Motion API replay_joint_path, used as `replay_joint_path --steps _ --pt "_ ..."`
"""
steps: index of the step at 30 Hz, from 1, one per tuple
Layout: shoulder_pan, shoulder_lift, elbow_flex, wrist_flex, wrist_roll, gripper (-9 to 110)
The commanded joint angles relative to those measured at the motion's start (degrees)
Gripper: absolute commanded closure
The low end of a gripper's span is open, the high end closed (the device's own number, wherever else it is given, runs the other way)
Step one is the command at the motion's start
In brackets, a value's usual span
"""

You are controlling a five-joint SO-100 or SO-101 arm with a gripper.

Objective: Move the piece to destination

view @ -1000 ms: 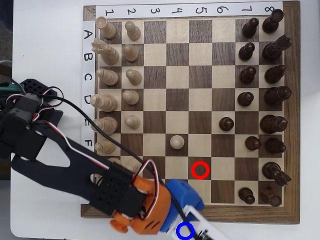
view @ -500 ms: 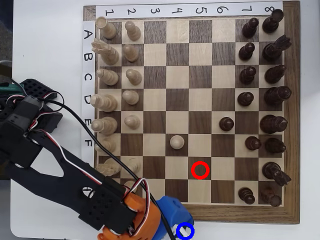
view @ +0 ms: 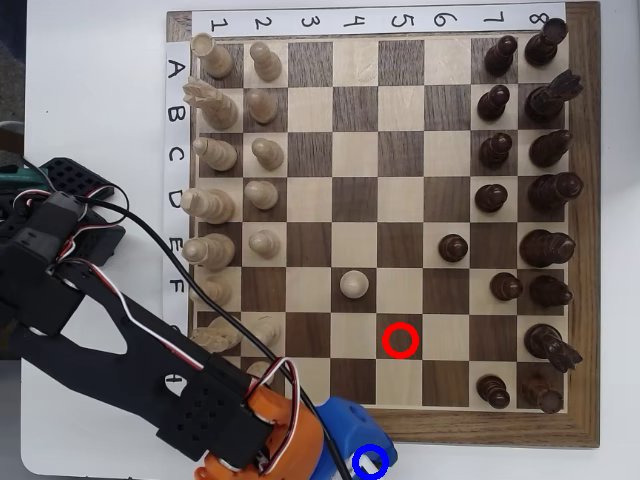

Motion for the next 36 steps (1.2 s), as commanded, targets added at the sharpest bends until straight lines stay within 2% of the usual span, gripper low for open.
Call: replay_joint_path --steps 1,24,36 --pt "2.8 8.6 -6.1 -6.5 -3.0 101" --pt "2.9 9.2 8.3 -12.6 -4.1 101" --pt "3.1 8.3 8.5 -16.0 -4.0 101"
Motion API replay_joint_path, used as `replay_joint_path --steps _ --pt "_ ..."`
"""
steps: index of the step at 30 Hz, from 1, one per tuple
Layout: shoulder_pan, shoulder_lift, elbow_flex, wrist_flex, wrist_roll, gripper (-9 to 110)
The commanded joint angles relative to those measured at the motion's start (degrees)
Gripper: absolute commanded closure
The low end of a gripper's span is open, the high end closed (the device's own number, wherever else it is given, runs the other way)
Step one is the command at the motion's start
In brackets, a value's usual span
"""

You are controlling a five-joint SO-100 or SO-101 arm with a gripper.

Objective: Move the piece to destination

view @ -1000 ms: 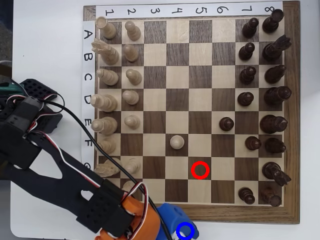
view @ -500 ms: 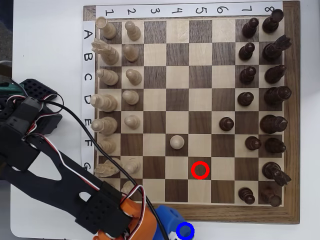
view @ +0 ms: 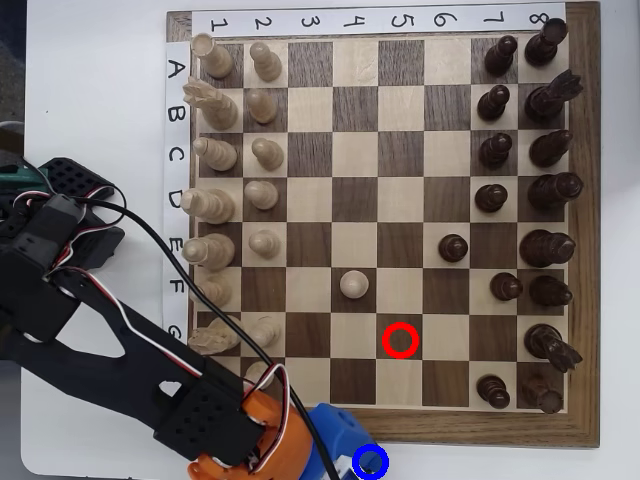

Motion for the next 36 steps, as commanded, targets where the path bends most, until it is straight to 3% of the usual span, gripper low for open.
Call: replay_joint_path --steps 1,36 --pt "1.0 8.0 -1.0 -5.0 -1.1 101" --pt "1.6 -3.2 -8.8 -6.4 -1.4 99"
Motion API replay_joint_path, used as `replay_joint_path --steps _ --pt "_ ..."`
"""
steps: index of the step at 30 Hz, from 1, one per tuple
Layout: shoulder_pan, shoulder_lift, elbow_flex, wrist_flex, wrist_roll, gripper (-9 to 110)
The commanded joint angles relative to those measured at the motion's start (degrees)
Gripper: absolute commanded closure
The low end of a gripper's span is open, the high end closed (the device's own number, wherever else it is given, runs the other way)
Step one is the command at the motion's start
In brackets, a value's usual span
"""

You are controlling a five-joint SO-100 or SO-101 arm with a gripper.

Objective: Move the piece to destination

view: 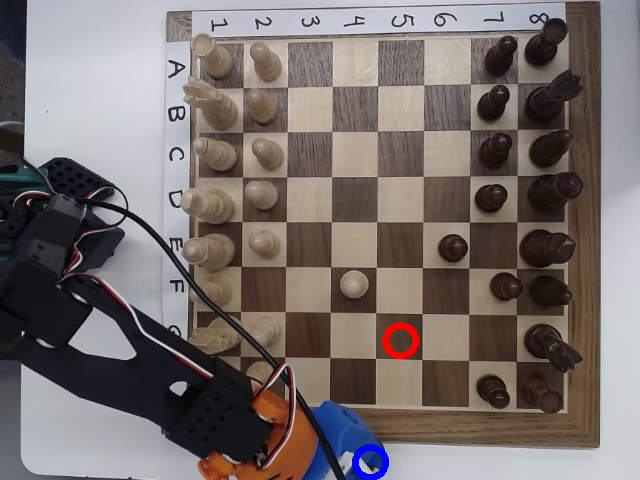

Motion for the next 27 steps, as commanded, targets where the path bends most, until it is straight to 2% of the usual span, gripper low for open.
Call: replay_joint_path --steps 1,8,13,27 --pt "1.5 0.9 -9.0 -3.3 -1.7 97" --pt "0.4 1.6 -9.9 -2.7 -2.2 73" --pt "-0.3 3.8 -11.3 2.0 -3.0 65" --pt "-4.4 26.4 -7.5 12.8 -0.9 68"
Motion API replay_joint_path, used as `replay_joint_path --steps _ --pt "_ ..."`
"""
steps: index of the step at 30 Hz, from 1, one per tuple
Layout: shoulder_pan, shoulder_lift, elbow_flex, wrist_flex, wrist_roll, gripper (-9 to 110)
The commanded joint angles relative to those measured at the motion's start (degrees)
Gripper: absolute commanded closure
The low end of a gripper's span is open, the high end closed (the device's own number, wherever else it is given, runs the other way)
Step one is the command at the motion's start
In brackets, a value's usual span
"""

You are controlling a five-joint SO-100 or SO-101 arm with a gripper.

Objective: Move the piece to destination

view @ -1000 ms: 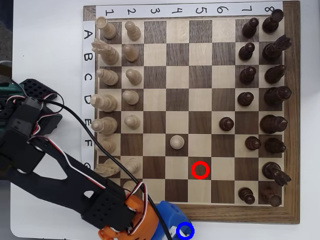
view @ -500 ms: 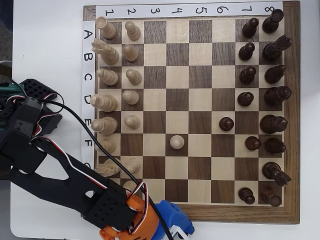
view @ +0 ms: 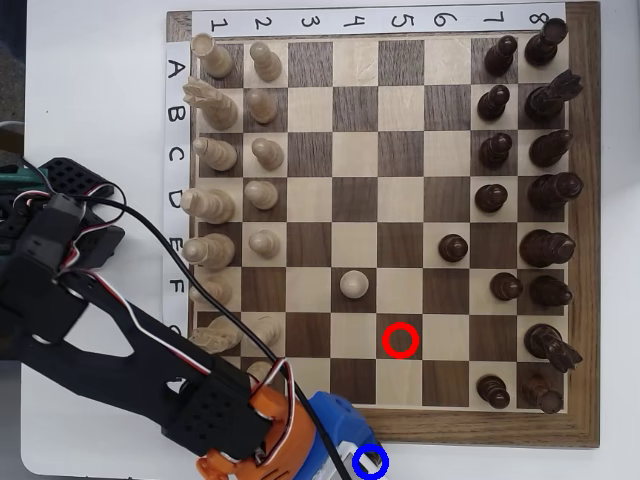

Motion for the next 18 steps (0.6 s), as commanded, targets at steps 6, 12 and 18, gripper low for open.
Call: replay_joint_path --steps 6,12,18 --pt "-4.9 32.5 -3.6 5.7 -0.5 68" --pt "-5.3 42.3 0.5 10.5 -3.6 70" --pt "-2.2 57.9 9.2 14.5 -14.6 75"
